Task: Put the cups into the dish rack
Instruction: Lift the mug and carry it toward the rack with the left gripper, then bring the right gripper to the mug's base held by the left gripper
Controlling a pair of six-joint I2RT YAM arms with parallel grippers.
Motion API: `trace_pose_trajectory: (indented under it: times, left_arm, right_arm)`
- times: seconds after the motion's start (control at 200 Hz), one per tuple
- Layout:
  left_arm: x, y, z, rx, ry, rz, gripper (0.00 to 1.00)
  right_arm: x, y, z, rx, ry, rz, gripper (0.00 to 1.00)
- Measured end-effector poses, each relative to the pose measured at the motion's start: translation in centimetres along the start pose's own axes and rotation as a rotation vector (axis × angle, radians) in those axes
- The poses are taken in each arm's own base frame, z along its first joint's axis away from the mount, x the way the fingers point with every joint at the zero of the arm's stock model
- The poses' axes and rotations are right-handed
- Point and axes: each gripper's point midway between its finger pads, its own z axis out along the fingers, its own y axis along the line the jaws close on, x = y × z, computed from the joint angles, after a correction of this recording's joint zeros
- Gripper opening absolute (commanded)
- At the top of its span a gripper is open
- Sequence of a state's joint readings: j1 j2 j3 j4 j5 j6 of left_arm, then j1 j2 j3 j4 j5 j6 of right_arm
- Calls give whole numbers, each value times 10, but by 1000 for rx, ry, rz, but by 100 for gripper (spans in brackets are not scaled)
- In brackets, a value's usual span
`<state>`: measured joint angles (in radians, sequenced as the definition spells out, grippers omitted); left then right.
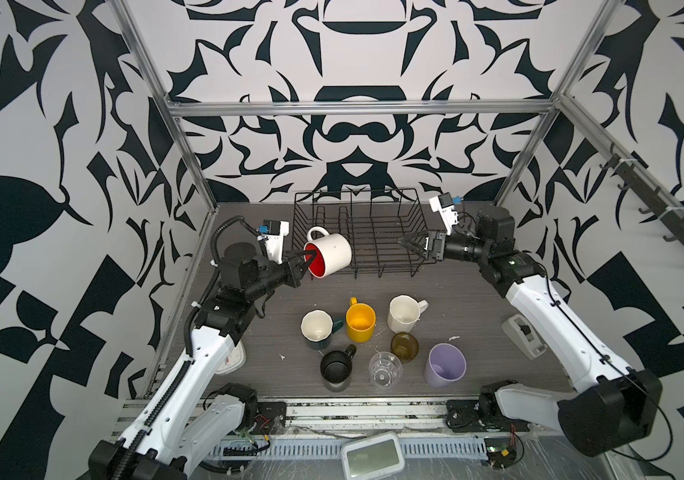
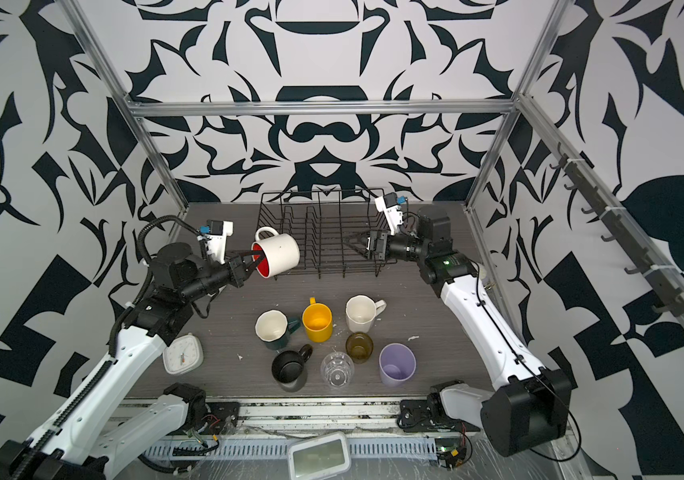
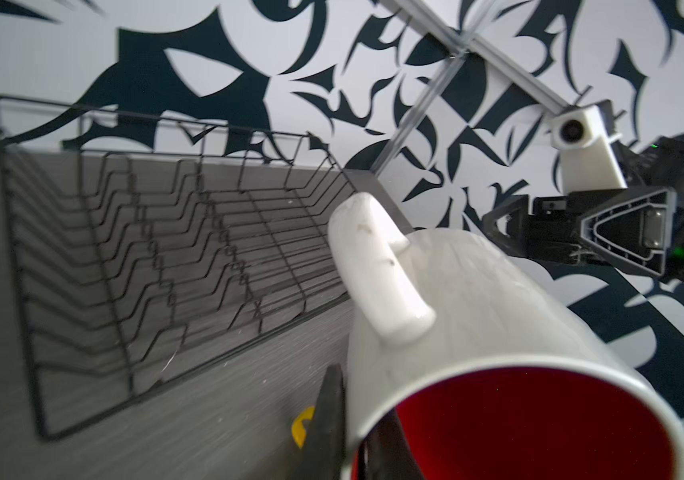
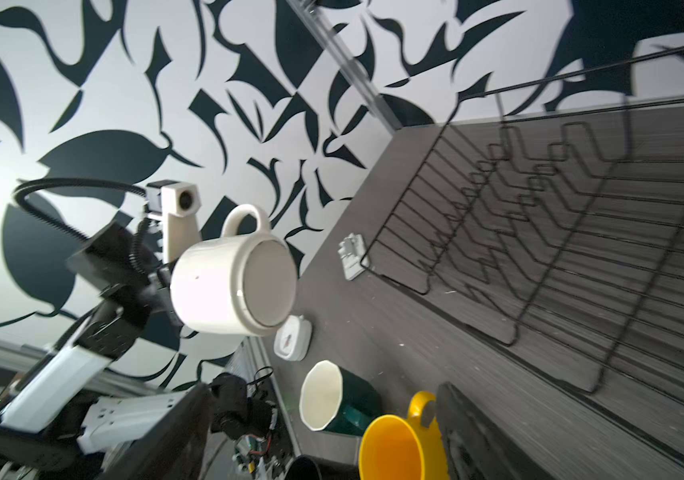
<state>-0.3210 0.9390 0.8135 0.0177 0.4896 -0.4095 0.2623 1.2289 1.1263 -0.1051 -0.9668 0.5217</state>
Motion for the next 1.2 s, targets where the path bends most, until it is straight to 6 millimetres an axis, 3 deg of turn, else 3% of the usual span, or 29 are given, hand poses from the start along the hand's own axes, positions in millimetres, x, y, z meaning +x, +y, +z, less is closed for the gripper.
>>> trace_pose_trajectory:
  times: [0.28, 0.54, 0.78, 1.02, 1.2]
  left_arm:
    - [4, -9, 8, 140, -106, 152, 0]
    - [-4, -21, 13, 237, -159, 213, 0]
    - [1, -32, 18, 344, -131, 202, 0]
    - [1, -39, 17, 397, -124, 187, 0]
    - [1, -43, 16, 420, -121, 181, 0]
  right_arm:
    - [11, 34, 18, -131, 55, -16, 87]
    - [26, 40, 39, -178, 114, -5, 86]
    - [31, 43, 53, -209, 147, -22, 88]
    - [35, 57, 58, -255, 164, -63, 99]
    - [40, 64, 63, -277, 183, -76, 99]
